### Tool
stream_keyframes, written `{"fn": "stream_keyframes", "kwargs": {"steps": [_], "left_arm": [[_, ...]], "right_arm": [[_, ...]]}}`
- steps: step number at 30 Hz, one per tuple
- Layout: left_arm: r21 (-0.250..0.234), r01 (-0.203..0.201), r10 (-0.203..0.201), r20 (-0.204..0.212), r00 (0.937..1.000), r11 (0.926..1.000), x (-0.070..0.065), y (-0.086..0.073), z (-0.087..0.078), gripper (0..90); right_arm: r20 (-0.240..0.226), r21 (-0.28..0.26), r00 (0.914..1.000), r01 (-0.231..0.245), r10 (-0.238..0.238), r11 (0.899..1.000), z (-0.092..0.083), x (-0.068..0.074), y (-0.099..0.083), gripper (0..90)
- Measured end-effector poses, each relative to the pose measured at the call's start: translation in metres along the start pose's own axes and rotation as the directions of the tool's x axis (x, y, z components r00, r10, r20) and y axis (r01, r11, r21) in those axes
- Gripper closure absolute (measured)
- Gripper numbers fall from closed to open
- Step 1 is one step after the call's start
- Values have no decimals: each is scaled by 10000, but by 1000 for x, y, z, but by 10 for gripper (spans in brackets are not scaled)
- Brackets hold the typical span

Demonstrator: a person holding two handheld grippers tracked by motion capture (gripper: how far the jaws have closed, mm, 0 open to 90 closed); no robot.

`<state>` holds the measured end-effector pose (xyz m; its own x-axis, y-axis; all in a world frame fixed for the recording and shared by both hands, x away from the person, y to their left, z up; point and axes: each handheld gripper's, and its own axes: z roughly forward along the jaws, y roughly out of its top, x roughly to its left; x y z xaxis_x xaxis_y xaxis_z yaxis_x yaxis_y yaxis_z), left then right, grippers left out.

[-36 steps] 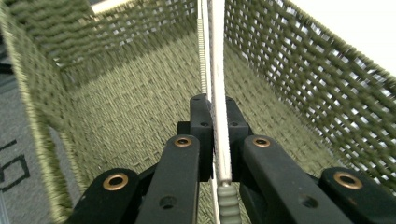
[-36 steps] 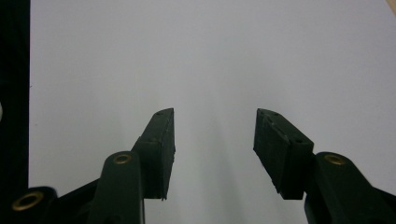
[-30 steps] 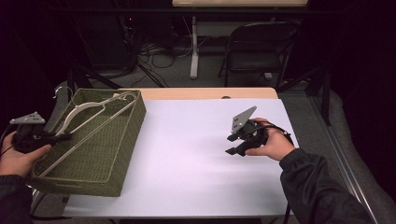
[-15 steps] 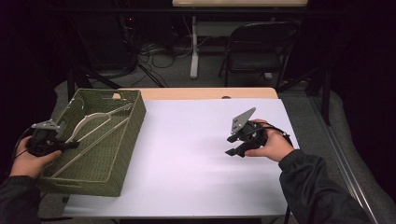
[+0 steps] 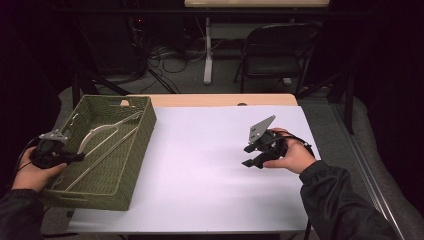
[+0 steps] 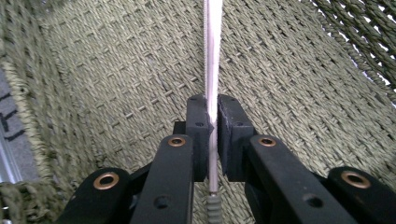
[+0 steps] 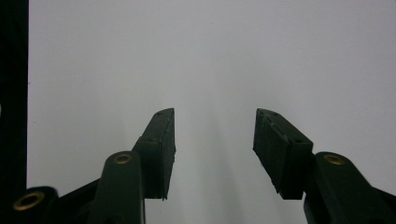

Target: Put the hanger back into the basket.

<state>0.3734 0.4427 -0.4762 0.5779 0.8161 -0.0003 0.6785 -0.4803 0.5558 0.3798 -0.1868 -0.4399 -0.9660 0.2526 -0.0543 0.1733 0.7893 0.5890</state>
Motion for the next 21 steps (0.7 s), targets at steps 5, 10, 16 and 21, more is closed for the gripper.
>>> {"fn": "stream_keyframes", "kwargs": {"steps": [5,10,16,21], "left_arm": [[-175,58,-60,-75,10000,9998,-1,0,-3,810],[-878,210,-289,-899,9955,9959,-1,1,-18,582],[-2001,713,-1023,-1494,9835,9772,-4,-2,-47,448],[-2402,296,-677,-1520,9861,9703,-21,3,-63,444]], "right_arm": [[-20,23,10000,6,-6,10000,1,0,1,484],[27,38,10000,-62,62,10000,1,0,0,482],[243,-34,9995,-186,187,9998,-4,-1,-2,469],[702,-22,9967,-395,396,9992,-7,2,-5,450]]}}
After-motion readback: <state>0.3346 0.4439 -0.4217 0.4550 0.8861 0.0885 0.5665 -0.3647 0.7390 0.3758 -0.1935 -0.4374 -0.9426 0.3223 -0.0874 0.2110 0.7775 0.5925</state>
